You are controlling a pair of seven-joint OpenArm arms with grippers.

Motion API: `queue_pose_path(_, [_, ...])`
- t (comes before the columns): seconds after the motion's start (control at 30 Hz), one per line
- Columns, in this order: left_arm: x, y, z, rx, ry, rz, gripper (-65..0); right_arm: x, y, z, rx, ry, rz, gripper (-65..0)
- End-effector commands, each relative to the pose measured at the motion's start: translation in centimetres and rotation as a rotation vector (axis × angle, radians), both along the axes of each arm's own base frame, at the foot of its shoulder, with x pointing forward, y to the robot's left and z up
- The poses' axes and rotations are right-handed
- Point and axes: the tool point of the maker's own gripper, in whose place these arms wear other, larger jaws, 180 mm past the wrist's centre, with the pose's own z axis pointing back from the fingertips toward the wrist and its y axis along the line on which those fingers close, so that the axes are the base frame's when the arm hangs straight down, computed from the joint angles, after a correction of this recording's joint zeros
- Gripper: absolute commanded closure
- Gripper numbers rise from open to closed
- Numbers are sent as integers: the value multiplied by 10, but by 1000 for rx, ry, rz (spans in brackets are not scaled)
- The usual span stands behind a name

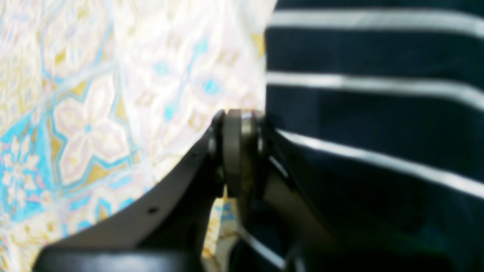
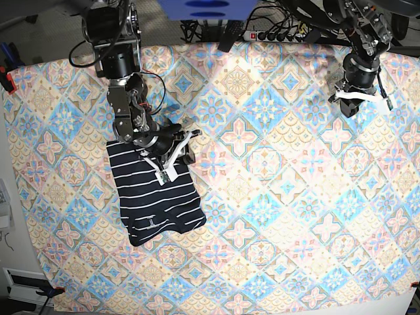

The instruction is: Fold the T-shirt properly

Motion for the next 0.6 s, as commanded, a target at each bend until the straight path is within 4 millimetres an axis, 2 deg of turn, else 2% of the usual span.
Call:
queue_pose_path(0.0, [5, 3, 9, 14, -37, 2, -16, 14, 2, 13, 12, -41, 0, -51])
queue_pose_path(0.07, [5, 3, 9, 17, -36, 1, -16, 16, 2, 18, 10, -52, 3, -51])
queue_pose_path(0.13, [5, 3, 10, 11, -41, 1, -16, 22, 3, 31, 9, -94, 7, -51])
queue_pose_path(0.2, [6, 3, 11, 10, -44, 0, -16, 13, 4, 41, -9, -109, 24, -51])
queue_pose_path(0.27, [6, 3, 11, 11, -45, 0, -16, 8, 4, 61, -22, -160, 37, -51])
queue_pose_path(0.4, [5, 2, 11, 11, -45, -2, -16, -16, 5, 94, -49, -229, 57, -51])
queue_pose_path(0.57, [-11, 1, 5, 15, -3, -7, -16, -54, -19, 105, -133, -242, 83, -51])
